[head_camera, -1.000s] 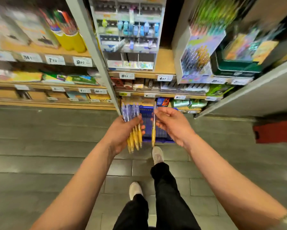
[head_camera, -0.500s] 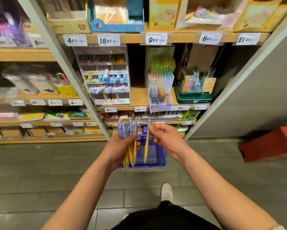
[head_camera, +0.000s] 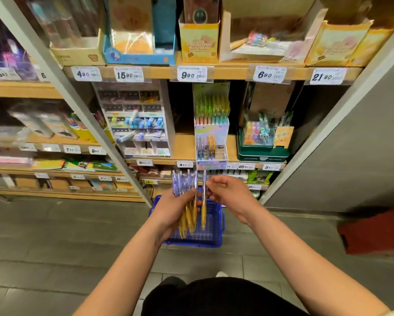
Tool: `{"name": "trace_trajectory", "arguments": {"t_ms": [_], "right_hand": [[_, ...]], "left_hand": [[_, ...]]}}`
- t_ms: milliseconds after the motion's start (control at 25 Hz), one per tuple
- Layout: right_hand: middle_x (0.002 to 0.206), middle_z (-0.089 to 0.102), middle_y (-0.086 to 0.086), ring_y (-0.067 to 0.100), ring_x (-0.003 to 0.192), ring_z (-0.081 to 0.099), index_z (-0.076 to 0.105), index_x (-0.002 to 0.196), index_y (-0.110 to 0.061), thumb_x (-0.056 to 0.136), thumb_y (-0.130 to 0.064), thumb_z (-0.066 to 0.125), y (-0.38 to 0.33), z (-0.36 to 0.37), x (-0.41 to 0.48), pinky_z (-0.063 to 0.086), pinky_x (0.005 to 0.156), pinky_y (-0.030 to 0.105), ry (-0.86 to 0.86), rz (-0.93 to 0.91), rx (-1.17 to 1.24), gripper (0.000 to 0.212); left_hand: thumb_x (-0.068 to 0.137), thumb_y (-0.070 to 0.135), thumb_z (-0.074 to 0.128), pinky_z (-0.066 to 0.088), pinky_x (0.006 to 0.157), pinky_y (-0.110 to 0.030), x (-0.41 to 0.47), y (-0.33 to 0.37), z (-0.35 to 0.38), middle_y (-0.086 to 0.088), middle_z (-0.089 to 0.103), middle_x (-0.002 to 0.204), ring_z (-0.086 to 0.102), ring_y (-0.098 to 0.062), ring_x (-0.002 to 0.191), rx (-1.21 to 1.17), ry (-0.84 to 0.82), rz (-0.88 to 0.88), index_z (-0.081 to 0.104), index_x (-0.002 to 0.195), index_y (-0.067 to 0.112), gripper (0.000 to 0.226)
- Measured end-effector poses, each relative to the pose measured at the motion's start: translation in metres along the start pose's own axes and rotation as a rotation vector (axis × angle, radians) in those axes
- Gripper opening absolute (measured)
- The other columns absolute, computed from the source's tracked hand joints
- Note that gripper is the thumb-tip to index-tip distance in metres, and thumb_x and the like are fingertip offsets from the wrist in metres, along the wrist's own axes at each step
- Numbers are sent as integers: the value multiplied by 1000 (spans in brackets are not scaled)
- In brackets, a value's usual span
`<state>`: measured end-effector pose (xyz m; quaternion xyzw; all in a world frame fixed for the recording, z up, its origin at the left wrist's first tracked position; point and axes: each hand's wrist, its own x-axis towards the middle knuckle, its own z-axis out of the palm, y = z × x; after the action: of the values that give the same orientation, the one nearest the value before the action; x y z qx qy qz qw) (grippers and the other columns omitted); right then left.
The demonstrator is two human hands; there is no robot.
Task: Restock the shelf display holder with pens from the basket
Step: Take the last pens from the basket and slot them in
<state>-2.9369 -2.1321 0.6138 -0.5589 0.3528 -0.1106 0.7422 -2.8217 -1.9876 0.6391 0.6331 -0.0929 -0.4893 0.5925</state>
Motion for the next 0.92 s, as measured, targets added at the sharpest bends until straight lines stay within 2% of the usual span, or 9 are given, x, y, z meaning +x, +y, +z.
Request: {"name": "trace_trajectory", "arguments": {"t_ms": [160, 320, 360, 480, 560, 640, 720, 800, 920], "right_hand": [[95, 77, 8, 16, 82, 71, 74, 104, -14, 93, -19, 72, 0, -9, 13, 56, 71, 24, 15, 21, 64, 13], [86, 72, 8, 14, 76, 67, 73, 104, -8, 95, -16, 69, -13, -15, 37, 55, 69, 24, 31, 40, 108, 12], [85, 72, 8, 13, 74, 67, 73, 103, -8, 95, -15, 69, -17, -17, 45, 55, 69, 24, 44, 38, 123, 12], [87, 73, 8, 17, 78, 66, 75, 100, -11, 94, -17, 70, -26, -24, 66, 55, 81, 34, 76, 26, 115, 10], [86, 74, 5, 18, 80, 68, 75, 99, -13, 93, -19, 71, -28, -27, 81, 55, 90, 40, 113, 29, 108, 9], [84, 74, 3, 17, 81, 69, 75, 98, -14, 92, -18, 72, -27, -30, 97, 56, 91, 39, 155, 33, 128, 8], [85, 75, 3, 16, 81, 70, 75, 100, -13, 91, -19, 73, -24, -34, 110, 57, 83, 31, 183, 37, 145, 11], [84, 75, 3, 14, 80, 71, 74, 102, -13, 90, -19, 74, -20, -38, 120, 56, 78, 25, 194, 49, 157, 14], [82, 76, 2, 14, 80, 72, 73, 102, -14, 90, -17, 75, -17, -52, 138, 57, 75, 23, 203, 64, 153, 13]], "left_hand": [[99, 16, 63, 62, 80, -42, 13, 9, 7, -14, 75, 94, 72, -24, 79, -46, 42, -38, 68, 112, 2, 19], [98, 15, 65, 59, 86, -48, 47, 24, 4, -18, 74, 95, 70, -27, 82, -41, 22, -49, 68, 109, 2, 17], [98, 15, 65, 60, 84, -47, 57, 29, 2, -16, 75, 93, 71, -26, 81, -45, 11, -48, 69, 107, 4, 15], [97, 17, 66, 62, 69, -36, 88, 45, -1, -9, 74, 81, 71, -21, 71, -57, -77, -51, 68, 108, 6, 15], [97, 20, 67, 61, 66, -35, 109, 52, -3, -12, 74, 82, 71, -23, 70, -37, -108, -90, 68, 113, 7, 21], [96, 21, 69, 62, 74, -40, 131, 56, -3, -20, 75, 93, 72, -27, 78, -14, -132, -109, 66, 119, 6, 28], [97, 22, 68, 60, 87, -48, 147, 57, -1, -26, 73, 108, 71, -32, 90, -9, -161, -109, 65, 124, 5, 32], [99, 23, 65, 56, 95, -52, 158, 58, 3, -25, 72, 116, 69, -35, 98, -10, -181, -112, 63, 128, 7, 33], [100, 22, 63, 57, 94, -50, 175, 58, 11, -18, 74, 113, 69, -33, 97, -19, -161, -134, 62, 129, 10, 31]]}}
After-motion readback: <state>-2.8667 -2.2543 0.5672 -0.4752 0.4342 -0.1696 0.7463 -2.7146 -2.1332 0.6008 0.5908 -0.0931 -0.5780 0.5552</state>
